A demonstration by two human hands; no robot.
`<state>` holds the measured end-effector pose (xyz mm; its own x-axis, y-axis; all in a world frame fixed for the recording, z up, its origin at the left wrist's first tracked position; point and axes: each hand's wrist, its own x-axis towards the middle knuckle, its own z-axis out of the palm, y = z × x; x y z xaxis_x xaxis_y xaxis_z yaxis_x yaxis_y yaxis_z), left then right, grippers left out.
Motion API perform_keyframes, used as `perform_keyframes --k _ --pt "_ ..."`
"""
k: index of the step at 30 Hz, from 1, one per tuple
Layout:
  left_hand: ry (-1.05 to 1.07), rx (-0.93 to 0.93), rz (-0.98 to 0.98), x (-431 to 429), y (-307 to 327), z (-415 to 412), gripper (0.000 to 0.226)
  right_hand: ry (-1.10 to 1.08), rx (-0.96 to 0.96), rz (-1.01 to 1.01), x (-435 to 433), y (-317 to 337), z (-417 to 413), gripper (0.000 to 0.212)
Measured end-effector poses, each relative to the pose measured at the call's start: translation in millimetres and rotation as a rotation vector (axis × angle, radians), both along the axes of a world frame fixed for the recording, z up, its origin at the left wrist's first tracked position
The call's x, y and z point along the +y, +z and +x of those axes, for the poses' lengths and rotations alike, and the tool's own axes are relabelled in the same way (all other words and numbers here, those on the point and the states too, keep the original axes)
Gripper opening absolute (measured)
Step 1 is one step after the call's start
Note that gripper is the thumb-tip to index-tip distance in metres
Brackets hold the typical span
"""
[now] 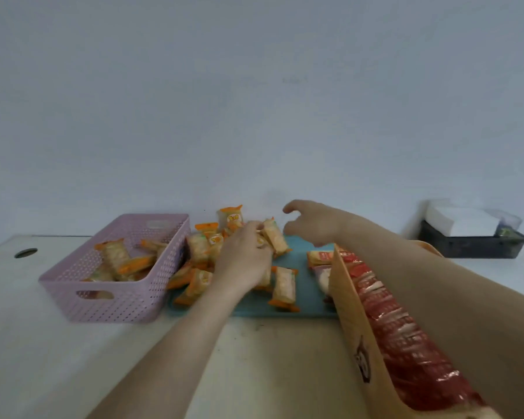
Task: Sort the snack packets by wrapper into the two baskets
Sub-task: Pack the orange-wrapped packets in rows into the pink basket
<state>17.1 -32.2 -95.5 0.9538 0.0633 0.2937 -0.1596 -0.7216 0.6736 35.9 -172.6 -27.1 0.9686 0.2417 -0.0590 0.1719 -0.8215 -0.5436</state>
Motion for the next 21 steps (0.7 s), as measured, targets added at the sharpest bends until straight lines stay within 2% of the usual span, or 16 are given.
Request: perform_keyframes --k 3,6,9,12,14,17,18,21 --pt "0.065 0.16 0.316 44.2 -18.1 7.2 0.061 -0.041 0.168 -0.161 26.3 -14.5 -0.3 0.067" --pt "0.025 0.385 0.492 66.3 -46.8 4.1 0.085 0.017 0.267 -0.349 48.2 -32.0 -10.4 0.062" --pt "0.02 0.272 0.576 68.8 -58.6 1.2 0.079 0.084 0.259 -0.42 63.3 -49.4 -14.3 0.053" --pt "0.087 0.267 0.71 57.7 -46.9 -5.3 0.064 0.064 0.317 -0.351 59.6 -49.0 -6.0 0.079" --pt "0.12 0.174 0.79 41.5 -41.2 -8.6 0.06 0.03 0.294 -0.263 49.2 -40.2 2.6 0.075" --pt "-0.042 -0.128 0.72 10.4 -35.5 -7.9 0.046 0.019 -0.131 -0.329 24.3 -19.7 18.9 0.038" --pt "-0.144 -0.153 0.641 -4.4 -36.5 -1.2 0.04 -0.022 -0.187 -0.35 11.5 -14.4 25.5 0.032" --pt "-0.251 0.082 0.477 -45.2 -43.6 25.2 0.026 -0.062 -0.107 -0.463 -26.5 -9.4 31.5 0.031"
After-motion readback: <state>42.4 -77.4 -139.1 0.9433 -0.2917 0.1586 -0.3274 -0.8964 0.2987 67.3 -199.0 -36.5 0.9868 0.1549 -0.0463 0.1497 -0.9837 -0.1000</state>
